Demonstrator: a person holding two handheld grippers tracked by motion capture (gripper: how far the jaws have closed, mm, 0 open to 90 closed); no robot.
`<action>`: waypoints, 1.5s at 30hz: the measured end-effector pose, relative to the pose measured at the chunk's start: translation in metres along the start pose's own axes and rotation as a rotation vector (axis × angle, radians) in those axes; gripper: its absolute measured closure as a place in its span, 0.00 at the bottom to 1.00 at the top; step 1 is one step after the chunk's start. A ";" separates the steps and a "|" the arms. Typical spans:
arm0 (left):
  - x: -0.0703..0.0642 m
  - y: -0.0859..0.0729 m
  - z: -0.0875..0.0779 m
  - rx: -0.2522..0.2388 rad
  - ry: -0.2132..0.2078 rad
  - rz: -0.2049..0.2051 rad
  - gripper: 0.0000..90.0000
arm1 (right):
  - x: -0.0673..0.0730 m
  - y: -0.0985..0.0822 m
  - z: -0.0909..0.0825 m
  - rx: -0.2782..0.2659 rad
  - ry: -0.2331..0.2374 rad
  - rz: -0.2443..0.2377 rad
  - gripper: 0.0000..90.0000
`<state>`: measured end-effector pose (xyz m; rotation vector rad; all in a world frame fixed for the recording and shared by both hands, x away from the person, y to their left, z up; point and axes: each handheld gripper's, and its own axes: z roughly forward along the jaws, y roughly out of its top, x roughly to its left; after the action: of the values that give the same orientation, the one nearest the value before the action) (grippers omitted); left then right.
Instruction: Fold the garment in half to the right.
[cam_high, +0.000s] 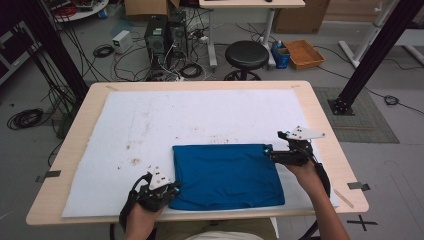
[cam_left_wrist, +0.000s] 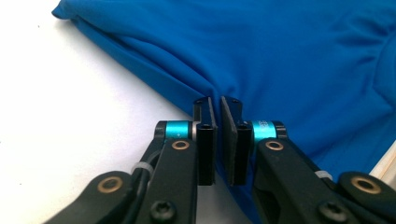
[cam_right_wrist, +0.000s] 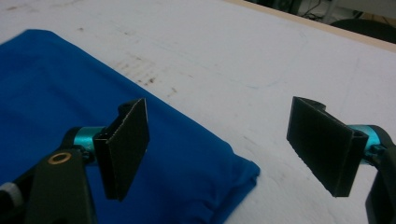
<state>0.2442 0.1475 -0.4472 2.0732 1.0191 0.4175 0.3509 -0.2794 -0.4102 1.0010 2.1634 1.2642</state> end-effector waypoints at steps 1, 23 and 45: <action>0.004 0.001 0.000 0.003 0.001 -0.007 0.95 | 0.002 0.003 0.002 -0.005 0.012 -0.003 0.23; 0.023 0.001 -0.002 -0.020 -0.064 -0.072 0.95 | 0.099 0.104 0.163 0.170 0.305 -0.163 0.28; 0.026 0.001 0.001 -0.018 -0.078 -0.080 0.95 | 0.166 0.100 0.231 0.331 0.388 -0.393 0.99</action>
<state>0.2614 0.1668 -0.4479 2.0095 1.0435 0.3020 0.4365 0.0079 -0.4372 0.4188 2.7612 0.9907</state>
